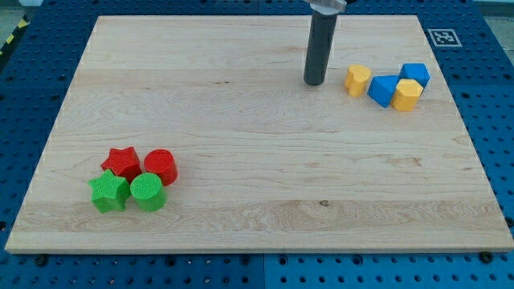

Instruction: Drag the heart into the blue triangle

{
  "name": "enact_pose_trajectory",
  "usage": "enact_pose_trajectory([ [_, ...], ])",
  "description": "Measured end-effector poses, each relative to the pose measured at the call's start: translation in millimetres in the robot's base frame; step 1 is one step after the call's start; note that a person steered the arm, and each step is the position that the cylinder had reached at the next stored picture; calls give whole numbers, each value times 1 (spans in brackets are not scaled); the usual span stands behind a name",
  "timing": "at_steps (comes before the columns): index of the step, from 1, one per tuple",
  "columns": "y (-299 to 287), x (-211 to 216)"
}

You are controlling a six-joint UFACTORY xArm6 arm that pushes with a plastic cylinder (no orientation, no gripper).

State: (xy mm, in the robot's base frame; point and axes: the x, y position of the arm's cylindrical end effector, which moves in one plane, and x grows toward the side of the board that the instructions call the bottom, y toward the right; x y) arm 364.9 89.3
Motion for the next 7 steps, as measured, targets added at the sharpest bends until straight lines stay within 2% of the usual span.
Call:
enact_pose_trajectory([
  [2, 47, 1],
  [7, 66, -9],
])
